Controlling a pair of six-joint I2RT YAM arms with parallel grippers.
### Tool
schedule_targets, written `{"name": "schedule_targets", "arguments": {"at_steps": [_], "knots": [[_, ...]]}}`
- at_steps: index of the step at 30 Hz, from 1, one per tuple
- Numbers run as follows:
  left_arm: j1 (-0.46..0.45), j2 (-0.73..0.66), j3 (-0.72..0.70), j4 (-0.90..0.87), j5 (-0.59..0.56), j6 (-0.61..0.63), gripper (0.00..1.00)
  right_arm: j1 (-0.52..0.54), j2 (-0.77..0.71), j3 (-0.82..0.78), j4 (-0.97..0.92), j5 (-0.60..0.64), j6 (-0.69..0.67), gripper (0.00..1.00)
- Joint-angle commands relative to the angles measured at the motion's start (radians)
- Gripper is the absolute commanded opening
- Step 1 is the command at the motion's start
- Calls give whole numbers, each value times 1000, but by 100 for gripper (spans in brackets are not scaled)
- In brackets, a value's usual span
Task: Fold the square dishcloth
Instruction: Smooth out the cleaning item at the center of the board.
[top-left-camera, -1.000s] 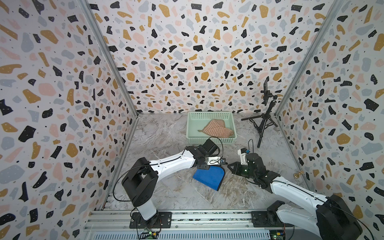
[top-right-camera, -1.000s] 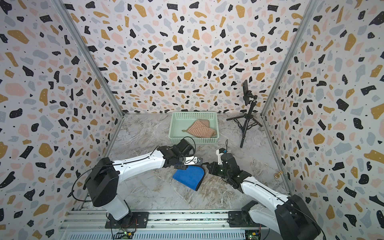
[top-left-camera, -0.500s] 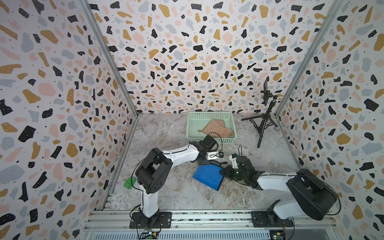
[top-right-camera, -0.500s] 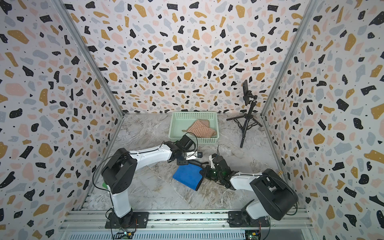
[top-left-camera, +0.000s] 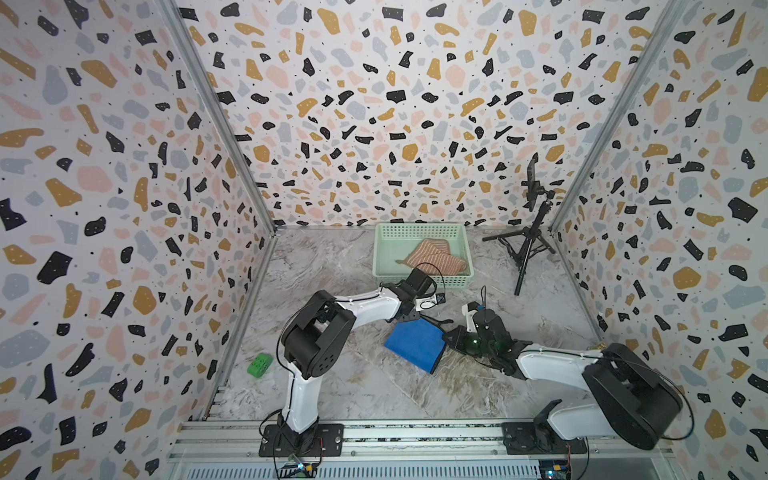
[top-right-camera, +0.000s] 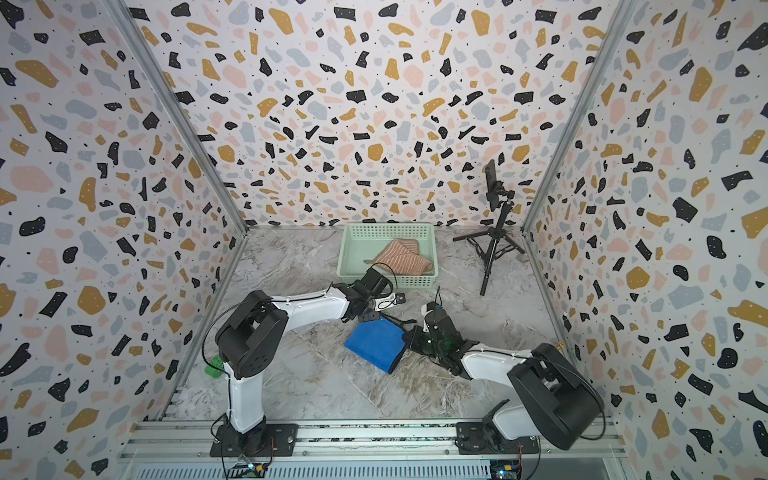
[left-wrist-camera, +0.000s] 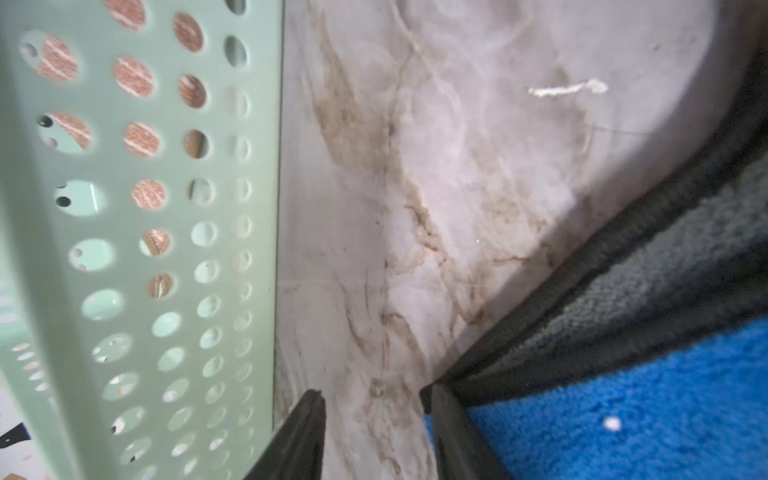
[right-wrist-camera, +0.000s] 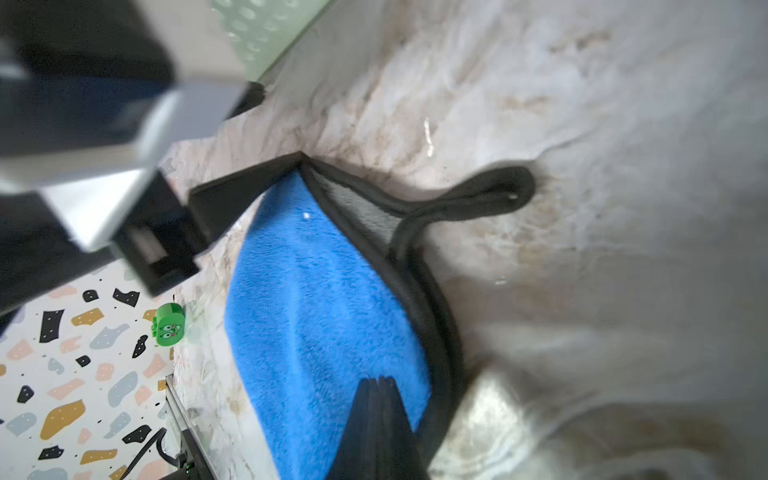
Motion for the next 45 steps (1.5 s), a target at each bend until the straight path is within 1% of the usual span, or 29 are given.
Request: {"name": "schedule_targets", "arguments": {"at_steps": [1,3,6,10,13,16,20,22,23,26,28,30,34,38,40,41,43,45], "knots": [[17,-113,-25,-24,23,-42,51,56,-108,26,-132,53,-42,0],[21,-198,-35,-97,86,-58,54,104,-140,22,-144,71,-35,0],[18,-295,-70,-218,177,-57,55,169,-134,7,-104,72,-10,0],[-1,-363,-161,-312,251,-62,54,243,-54,-10,-25,63,15,0],[-14,-367,-246,-293,277,-73,53,261,43,-38,51,57,38,0],[-24,-323,-299,-226,236,-75,52,261,100,-71,95,88,54,0],[-23,-230,-328,-167,96,-40,50,256,155,-100,96,112,58,0],[-21,-226,-343,-141,57,-21,50,252,163,-119,112,113,63,0],[-20,-237,-351,-137,58,-16,50,251,159,-124,114,110,63,0],[-15,-287,-361,-144,77,-12,50,248,107,-115,78,90,50,0],[-6,-320,-357,-155,75,-3,51,249,53,-95,18,80,31,0],[4,-351,-346,-175,71,5,51,247,-33,-56,-78,83,-3,0],[12,-424,-296,-261,113,6,53,213,-182,38,-314,99,-77,1],[12,-470,-236,-339,248,-53,55,125,-261,109,-476,97,-145,2],[-2,-461,-217,-355,299,-71,56,58,-285,136,-535,97,-178,8],[-17,-447,-209,-355,302,-78,57,24,-296,146,-562,104,-197,12],[-54,-404,-182,-353,290,-95,57,-46,-315,160,-605,136,-239,15],[-79,-349,-143,-357,296,-114,58,-106,-327,162,-621,174,-267,24]]}}
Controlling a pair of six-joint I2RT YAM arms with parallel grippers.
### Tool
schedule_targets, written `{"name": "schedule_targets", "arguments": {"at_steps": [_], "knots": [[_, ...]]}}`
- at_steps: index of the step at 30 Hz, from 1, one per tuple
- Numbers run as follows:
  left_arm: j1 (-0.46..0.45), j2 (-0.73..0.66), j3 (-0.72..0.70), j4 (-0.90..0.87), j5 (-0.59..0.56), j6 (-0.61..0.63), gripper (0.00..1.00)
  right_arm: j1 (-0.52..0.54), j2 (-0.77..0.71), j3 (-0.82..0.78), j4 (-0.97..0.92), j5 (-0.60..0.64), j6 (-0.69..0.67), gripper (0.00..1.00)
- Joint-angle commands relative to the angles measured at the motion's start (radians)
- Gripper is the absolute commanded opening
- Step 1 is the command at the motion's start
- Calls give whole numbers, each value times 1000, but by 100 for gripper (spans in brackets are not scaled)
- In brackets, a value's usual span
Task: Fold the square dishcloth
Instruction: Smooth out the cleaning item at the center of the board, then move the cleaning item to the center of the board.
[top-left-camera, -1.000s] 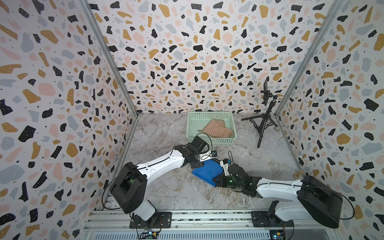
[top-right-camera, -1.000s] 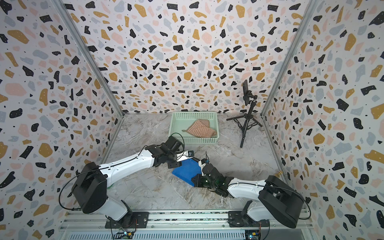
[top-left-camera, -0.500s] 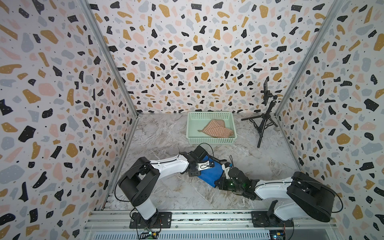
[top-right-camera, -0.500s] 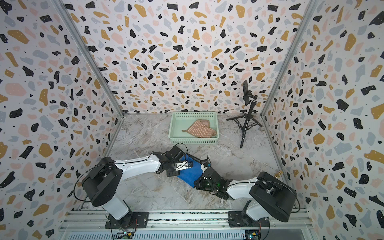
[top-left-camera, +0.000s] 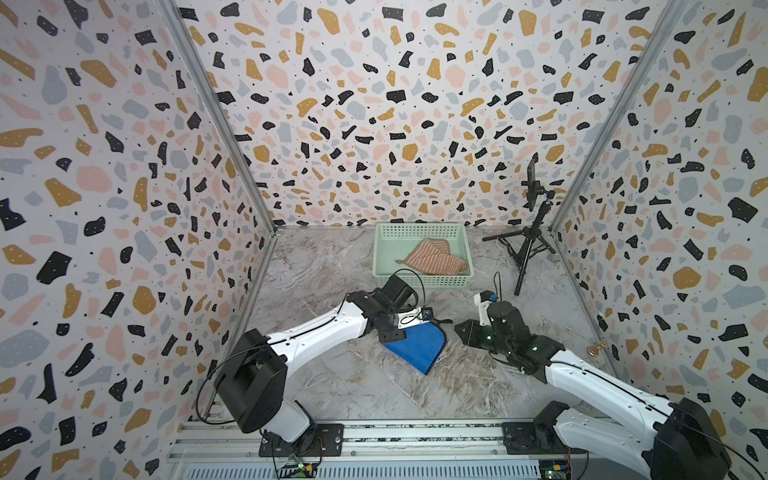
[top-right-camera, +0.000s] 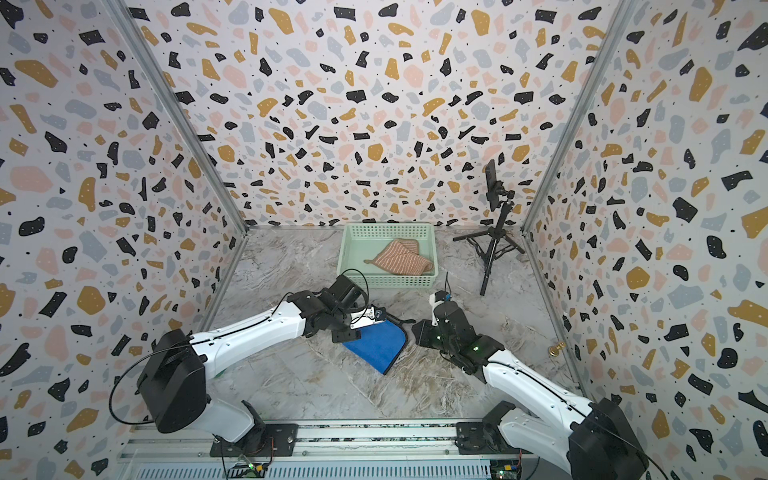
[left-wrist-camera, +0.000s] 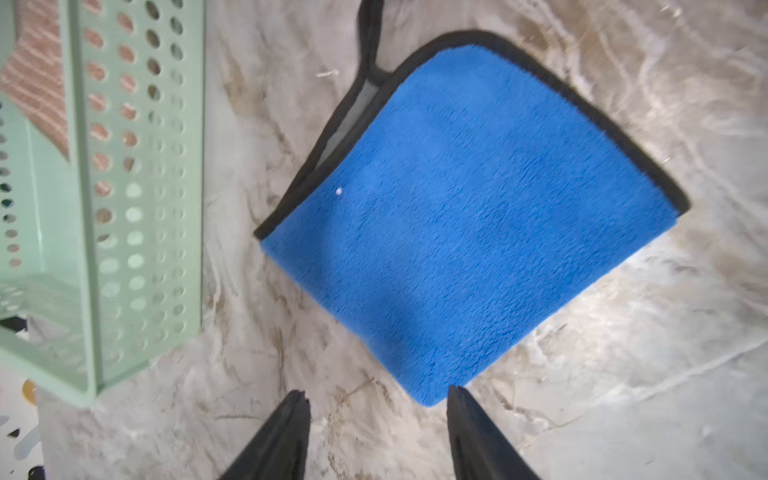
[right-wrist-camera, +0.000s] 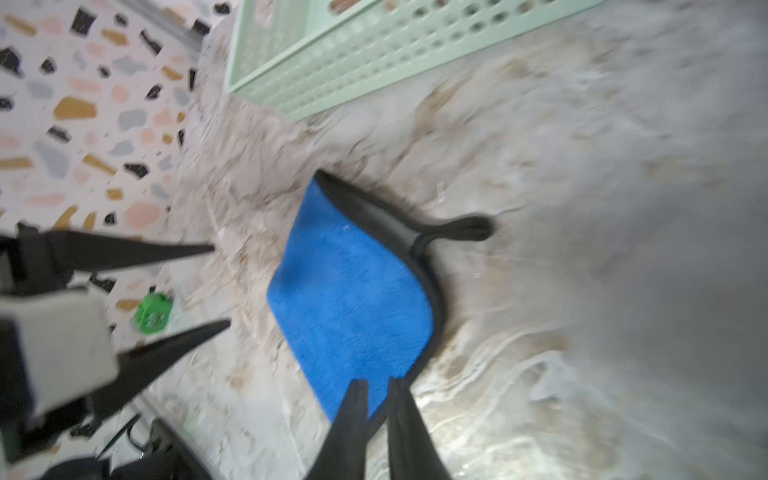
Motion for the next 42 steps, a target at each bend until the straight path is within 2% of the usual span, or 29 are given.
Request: {"name": "schedule_targets", "arguments": {"at_steps": [1,3,6,10,17,23,27,32,37,39,40,41,42], "knots": [[-38,83,59,-44,66,-50,60,-83,-23,21,-135,65,-96,26],[-45,132,98,-55,99,-54,67,-130,-16,17,-134,82,-100,30],[-47,196,157,-88,173,-50,76,-144,5,13,-133,133,-123,39],[-47,293,226,-132,192,-31,80,-144,21,-11,-108,177,-156,43],[-33,413,251,-180,144,17,84,-144,-20,-55,-56,158,-155,45],[48,413,217,-205,122,40,81,-144,-55,-85,-31,157,-153,46],[96,376,146,-207,66,71,80,-144,-44,-85,-22,141,-152,47],[227,304,69,-214,64,94,77,-144,-39,-82,-19,126,-154,51],[396,226,36,-211,65,141,77,-142,-26,-54,-46,132,-164,68],[450,208,35,-211,59,158,77,-142,-19,-32,-76,155,-168,81],[473,201,37,-210,61,167,77,-143,-15,-18,-92,168,-174,91],[499,196,38,-208,63,179,77,-142,-12,2,-111,180,-180,96],[530,195,39,-201,61,196,77,-142,-8,27,-132,192,-188,98]]}}
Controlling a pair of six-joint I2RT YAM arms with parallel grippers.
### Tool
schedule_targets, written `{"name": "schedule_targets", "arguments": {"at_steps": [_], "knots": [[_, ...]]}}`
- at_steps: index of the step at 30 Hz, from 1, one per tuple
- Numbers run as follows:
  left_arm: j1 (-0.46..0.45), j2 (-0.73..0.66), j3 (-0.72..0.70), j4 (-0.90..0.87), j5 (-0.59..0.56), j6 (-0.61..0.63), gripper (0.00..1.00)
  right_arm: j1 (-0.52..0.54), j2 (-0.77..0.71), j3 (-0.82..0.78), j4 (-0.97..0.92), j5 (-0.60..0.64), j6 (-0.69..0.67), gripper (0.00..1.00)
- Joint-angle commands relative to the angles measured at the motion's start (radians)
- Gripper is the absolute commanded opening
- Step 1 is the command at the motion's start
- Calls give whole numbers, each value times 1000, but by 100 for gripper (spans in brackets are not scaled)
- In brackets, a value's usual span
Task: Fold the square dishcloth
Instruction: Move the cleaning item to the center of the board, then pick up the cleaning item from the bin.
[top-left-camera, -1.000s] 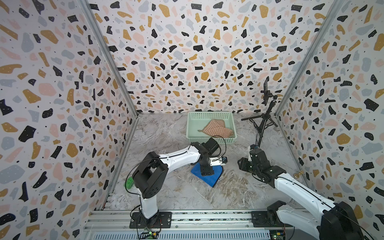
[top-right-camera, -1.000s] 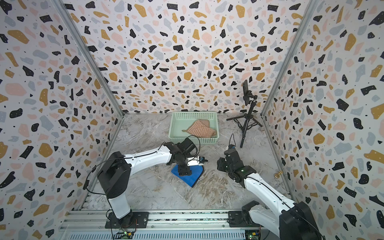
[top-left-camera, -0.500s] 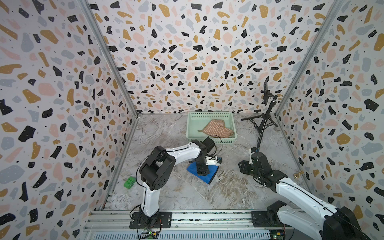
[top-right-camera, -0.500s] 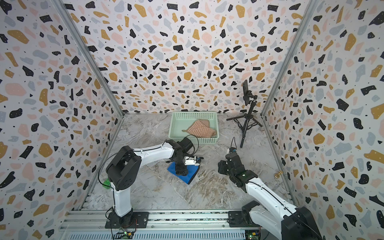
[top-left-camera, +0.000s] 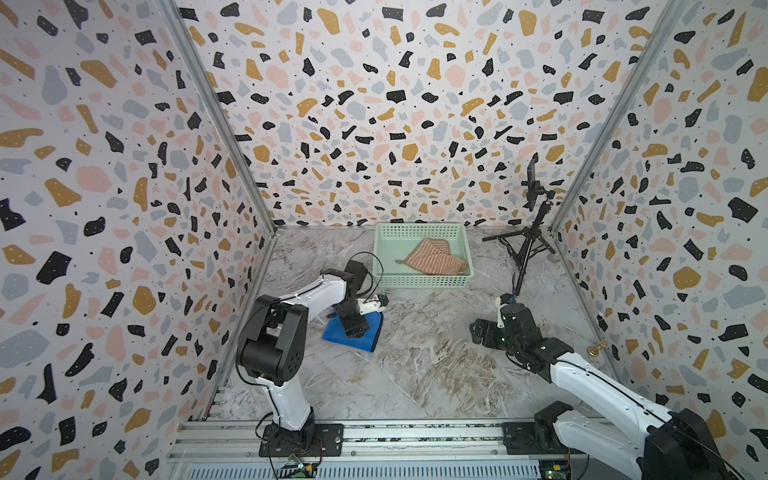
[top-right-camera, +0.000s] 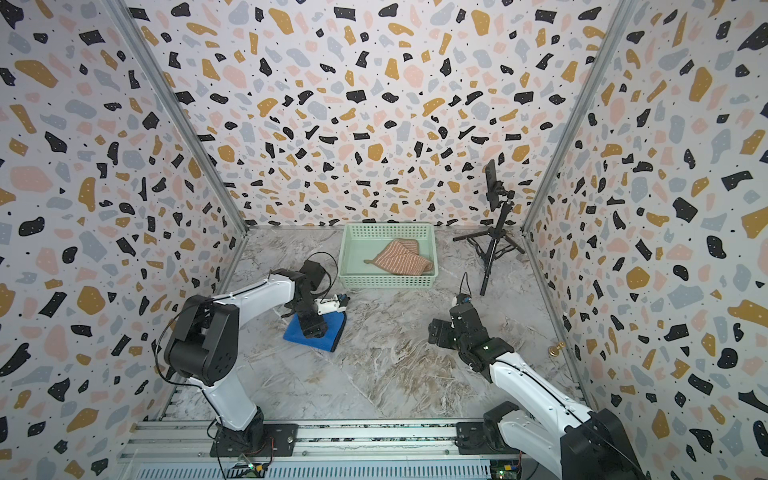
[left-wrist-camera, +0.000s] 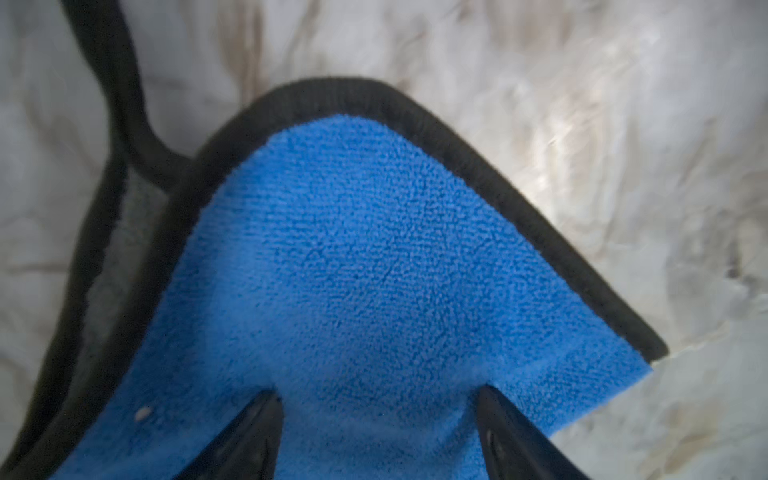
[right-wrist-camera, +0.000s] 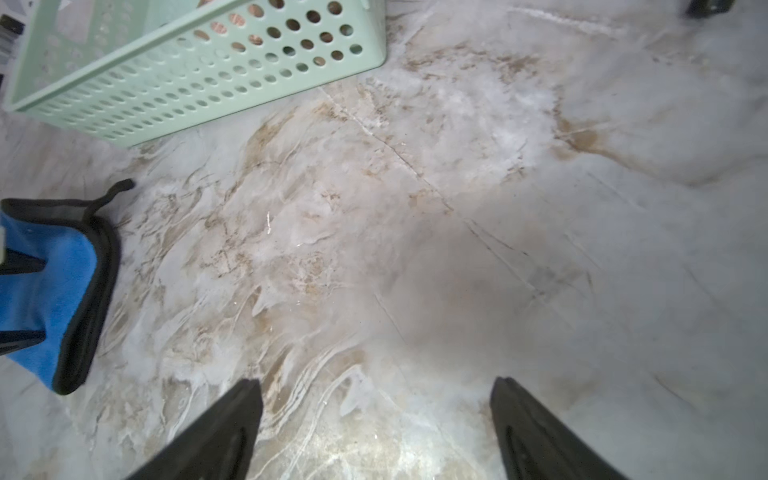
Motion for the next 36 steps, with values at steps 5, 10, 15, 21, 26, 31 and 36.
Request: {"name": "schedule_targets", "arguments": {"at_steps": [5,10,15,21,26,31,36], "knots": [[111,1,7,-5,-24,72,77,-3,93,221,-51,79,-26,84],[167,-72,12,-26,40,126,82,-6,342,484,-99,80,-48,73],[249,-82,63,-64,58,143,82,-15,570,745,-188,97,-77,66],[241,-176,26,-138,123,137,81,-21,788,974,-306,81,-88,59],[162,-285,-33,-150,132,124,80,-27,873,1043,-325,102,-76,56],[64,-268,-70,-96,100,68,79,-38,949,1095,-329,113,-56,55],[11,-166,-47,-40,51,12,78,-52,1016,1156,-332,129,-44,52]]}}
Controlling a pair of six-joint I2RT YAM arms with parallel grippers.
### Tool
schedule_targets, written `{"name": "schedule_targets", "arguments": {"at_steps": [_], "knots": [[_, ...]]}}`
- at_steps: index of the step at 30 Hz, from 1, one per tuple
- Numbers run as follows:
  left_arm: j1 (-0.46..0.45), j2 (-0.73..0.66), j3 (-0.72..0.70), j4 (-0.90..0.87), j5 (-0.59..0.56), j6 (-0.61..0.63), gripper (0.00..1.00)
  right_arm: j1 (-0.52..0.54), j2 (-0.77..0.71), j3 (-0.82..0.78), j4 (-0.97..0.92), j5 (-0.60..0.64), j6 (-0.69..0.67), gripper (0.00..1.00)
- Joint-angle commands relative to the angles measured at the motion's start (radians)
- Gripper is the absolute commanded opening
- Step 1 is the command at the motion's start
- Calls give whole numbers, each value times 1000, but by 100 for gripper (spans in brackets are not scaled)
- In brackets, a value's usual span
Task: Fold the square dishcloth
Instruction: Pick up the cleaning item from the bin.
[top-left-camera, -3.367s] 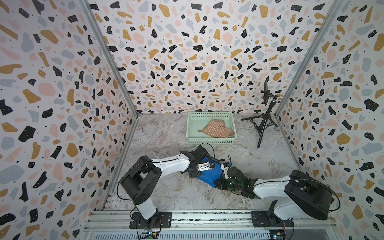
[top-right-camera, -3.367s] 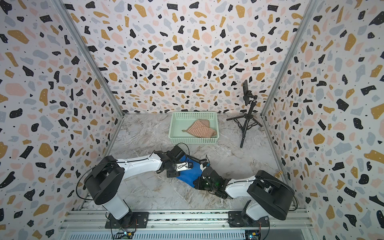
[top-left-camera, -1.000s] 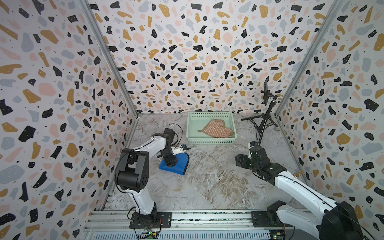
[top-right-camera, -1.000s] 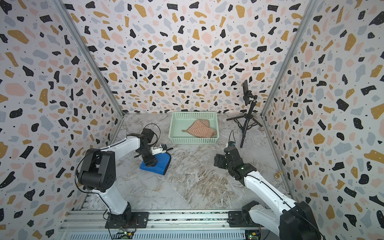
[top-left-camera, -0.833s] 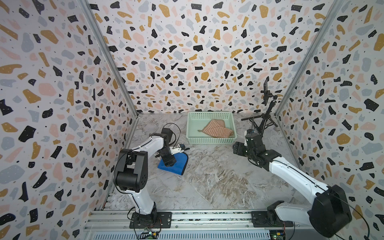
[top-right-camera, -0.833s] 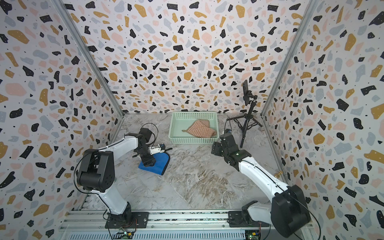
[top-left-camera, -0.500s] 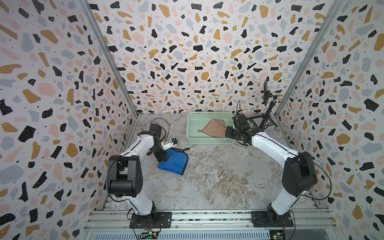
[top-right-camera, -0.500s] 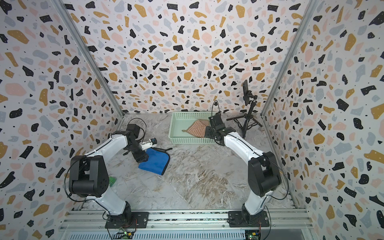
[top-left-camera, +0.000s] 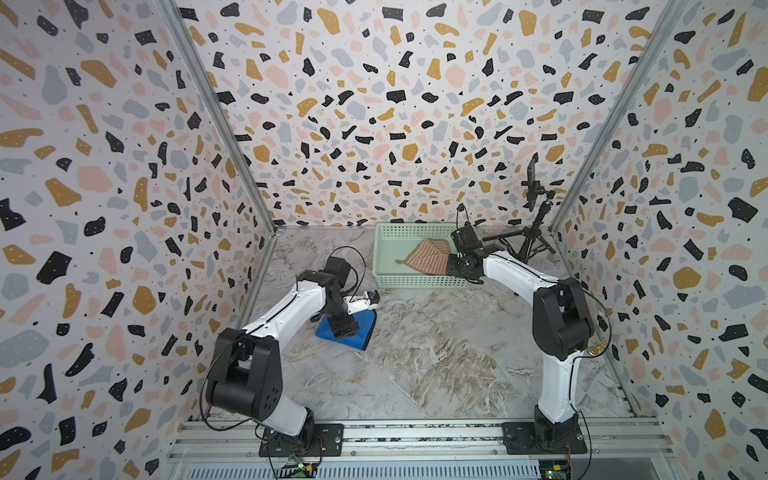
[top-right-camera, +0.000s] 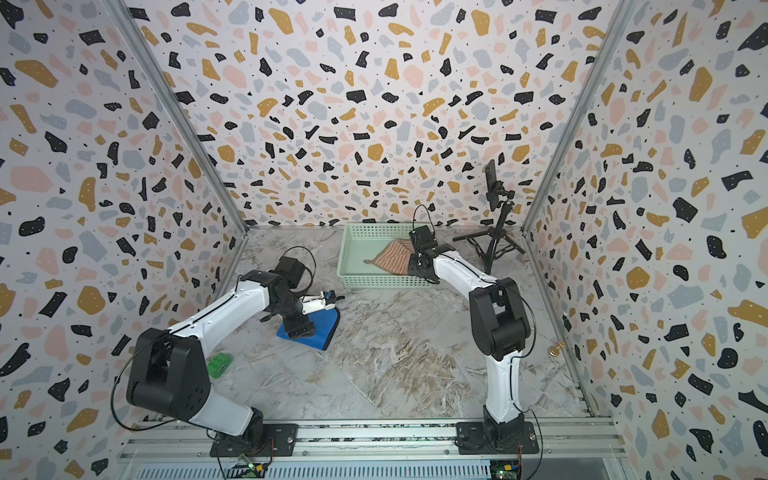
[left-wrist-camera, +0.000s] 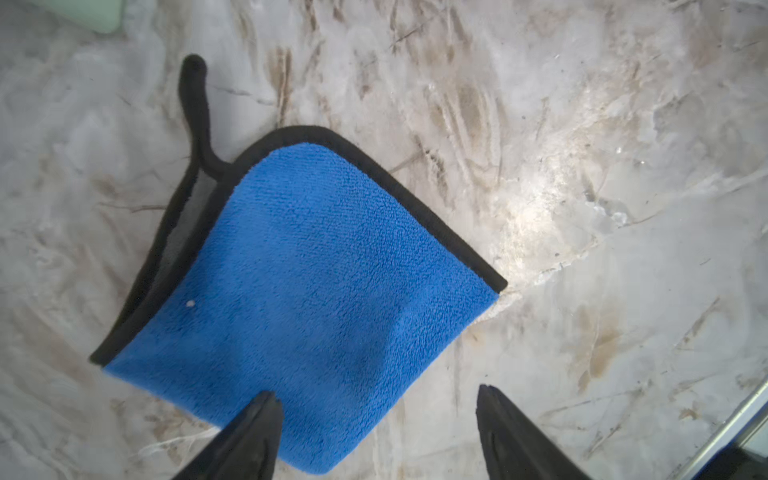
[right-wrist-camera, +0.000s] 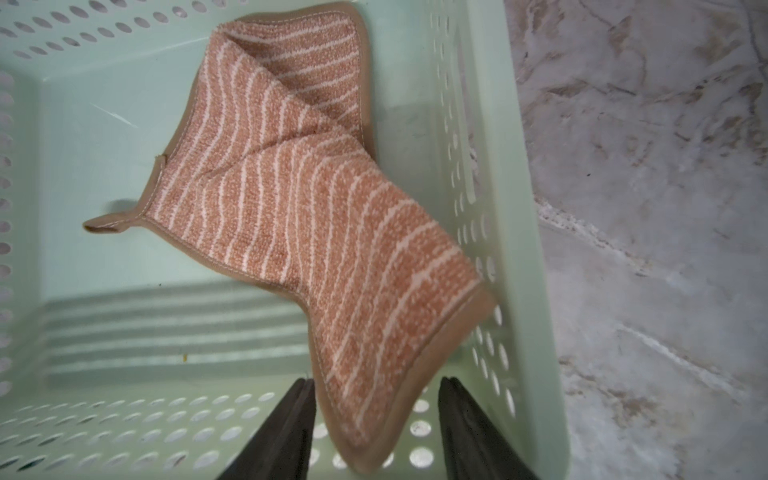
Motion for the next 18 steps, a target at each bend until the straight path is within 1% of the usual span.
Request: {"name": "schedule_targets", "arguments": {"at_steps": [1,4,7,11,12,15,16,18], "knots": [[-17,64,12,47,-44,-52,78,-12,25,66,-35,29,19,51],[-15,123,21,76,-108,-61,76,-21,67,107,-35,18,27,47],[-3,172,1,125,-208,-38,76,-26,104,151,-34,4,31,39],[45,224,15,132,-255,-20,75,-26,126,194,-28,-30,23,23],[56,231,16,136,-264,-14,74,-26,124,200,-16,-42,18,16],[82,231,15,137,-276,6,74,-26,110,206,12,-64,8,3],[88,224,14,135,-279,13,74,-26,102,207,20,-72,5,0],[102,202,13,128,-281,27,74,-26,77,207,42,-92,-8,0]]}}
